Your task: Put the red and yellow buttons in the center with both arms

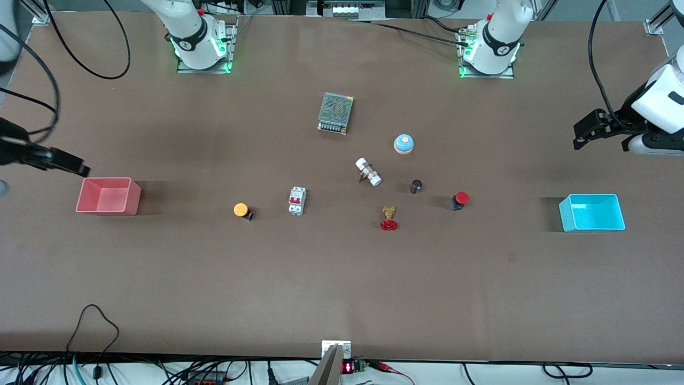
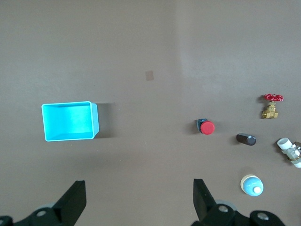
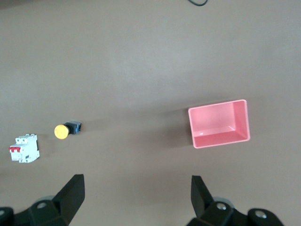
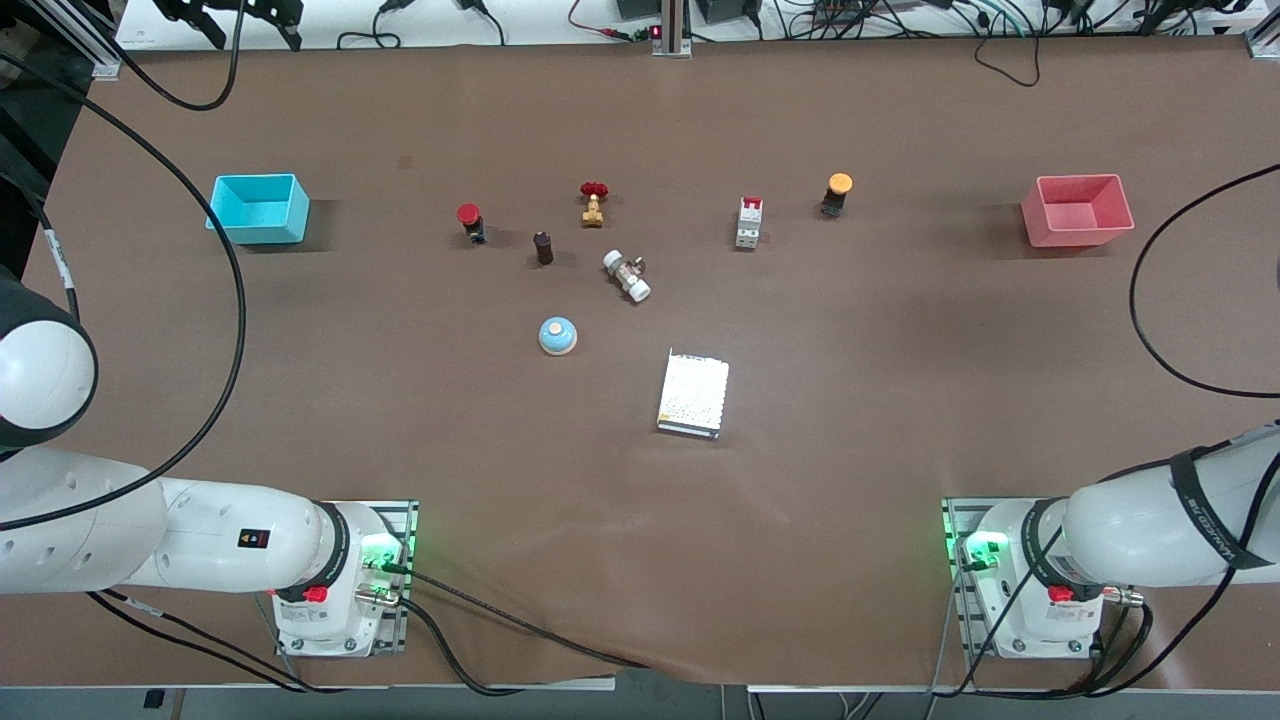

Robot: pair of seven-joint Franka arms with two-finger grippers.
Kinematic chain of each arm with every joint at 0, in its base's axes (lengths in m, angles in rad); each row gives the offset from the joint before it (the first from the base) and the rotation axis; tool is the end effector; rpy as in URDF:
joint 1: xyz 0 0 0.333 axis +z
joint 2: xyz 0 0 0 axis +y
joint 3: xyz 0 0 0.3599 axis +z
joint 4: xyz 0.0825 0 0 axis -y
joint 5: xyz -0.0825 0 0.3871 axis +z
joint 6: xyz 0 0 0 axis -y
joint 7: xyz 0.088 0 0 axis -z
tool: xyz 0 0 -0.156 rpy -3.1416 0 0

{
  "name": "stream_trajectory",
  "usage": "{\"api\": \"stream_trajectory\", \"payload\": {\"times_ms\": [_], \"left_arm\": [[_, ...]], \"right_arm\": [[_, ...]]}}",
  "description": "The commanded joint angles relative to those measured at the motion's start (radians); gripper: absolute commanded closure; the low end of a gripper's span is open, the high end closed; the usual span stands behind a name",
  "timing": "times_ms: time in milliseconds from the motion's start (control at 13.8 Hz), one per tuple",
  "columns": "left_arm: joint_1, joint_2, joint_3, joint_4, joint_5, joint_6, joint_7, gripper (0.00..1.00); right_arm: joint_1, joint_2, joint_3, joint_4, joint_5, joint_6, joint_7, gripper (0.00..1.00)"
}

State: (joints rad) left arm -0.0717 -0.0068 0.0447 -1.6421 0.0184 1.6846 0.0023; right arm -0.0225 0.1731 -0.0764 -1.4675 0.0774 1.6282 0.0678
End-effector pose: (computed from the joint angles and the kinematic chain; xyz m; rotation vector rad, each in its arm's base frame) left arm 0.5671 -0.0126 0.5994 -3.1229 0.0483 -0.0773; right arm 0.6196 -0.0459 0.5721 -3.0661 0.2621 0.0168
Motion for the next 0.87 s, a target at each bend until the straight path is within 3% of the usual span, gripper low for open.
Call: {"api": "stream_trajectory", "payload": {"times_ms": [0, 363, 435, 580, 798], "left_arm": [[-0.008, 0.005, 0.011, 0.031, 0.008, -0.032, 0.019, 0.00], [-0.014, 0.007, 0.009, 0.035, 0.008, -0.045, 0.018, 0.00], [-0.014, 0.007, 0.009, 0.035, 0.008, -0.045, 0.018, 0.00], [-0.014, 0.007, 0.009, 0.035, 0.008, -0.046, 0.013, 0.00], [-0.016, 0.007, 0.009, 0.035, 0.008, -0.046, 0.005, 0.00]], "right_arm": [[-0.053, -0.073, 0.060, -0.054, -0.017, -0.011, -0.022, 0.00], [-0.030, -0.127, 0.044, -0.146, -0.047, 0.004, -0.092, 0.00], [-0.018, -0.136, 0.023, -0.163, -0.047, 0.005, -0.091, 0.00], [0.079, -0.149, -0.081, -0.183, -0.047, 0.025, -0.091, 0.00], [0.079, -0.147, -0.085, -0.174, -0.048, 0.019, -0.094, 0.00]]}}
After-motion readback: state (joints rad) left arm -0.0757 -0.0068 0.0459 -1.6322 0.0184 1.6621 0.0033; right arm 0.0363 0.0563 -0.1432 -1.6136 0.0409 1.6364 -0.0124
